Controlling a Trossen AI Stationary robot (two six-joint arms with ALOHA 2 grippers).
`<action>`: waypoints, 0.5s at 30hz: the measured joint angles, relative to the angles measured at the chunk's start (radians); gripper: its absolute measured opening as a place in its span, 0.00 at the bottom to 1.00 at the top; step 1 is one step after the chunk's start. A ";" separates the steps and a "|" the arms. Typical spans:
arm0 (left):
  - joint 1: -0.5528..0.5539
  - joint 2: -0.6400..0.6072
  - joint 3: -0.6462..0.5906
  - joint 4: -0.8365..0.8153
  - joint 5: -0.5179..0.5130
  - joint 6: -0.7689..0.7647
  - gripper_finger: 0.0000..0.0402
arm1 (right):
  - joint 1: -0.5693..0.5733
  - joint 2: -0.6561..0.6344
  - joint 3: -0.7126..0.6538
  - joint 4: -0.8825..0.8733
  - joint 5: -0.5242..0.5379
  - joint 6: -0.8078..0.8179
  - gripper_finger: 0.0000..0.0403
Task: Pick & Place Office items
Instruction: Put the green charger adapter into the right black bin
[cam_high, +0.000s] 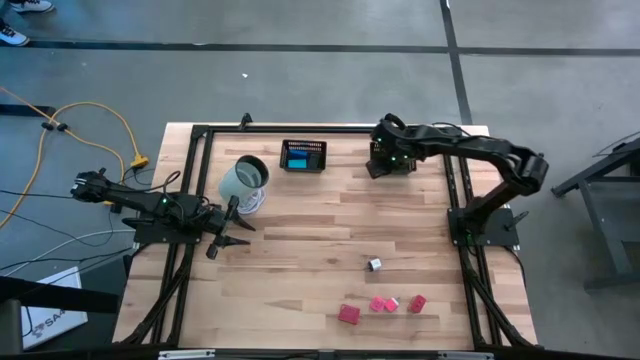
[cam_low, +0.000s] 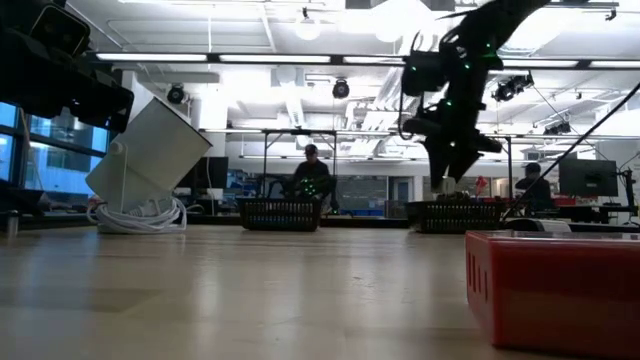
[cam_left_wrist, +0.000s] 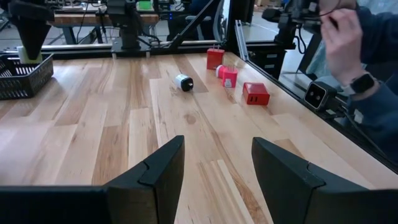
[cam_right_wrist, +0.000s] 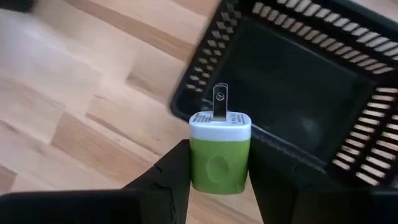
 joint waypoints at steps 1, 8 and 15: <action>0.000 0.000 0.000 0.000 0.000 0.000 0.45 | -0.008 -0.004 -0.010 0.002 0.000 0.000 0.32; 0.000 0.000 0.000 0.000 0.000 0.000 0.45 | -0.069 -0.005 -0.056 0.037 0.030 -0.012 0.33; 0.000 0.000 0.000 0.000 0.000 0.000 0.45 | -0.126 -0.004 -0.056 0.053 0.025 -0.026 0.33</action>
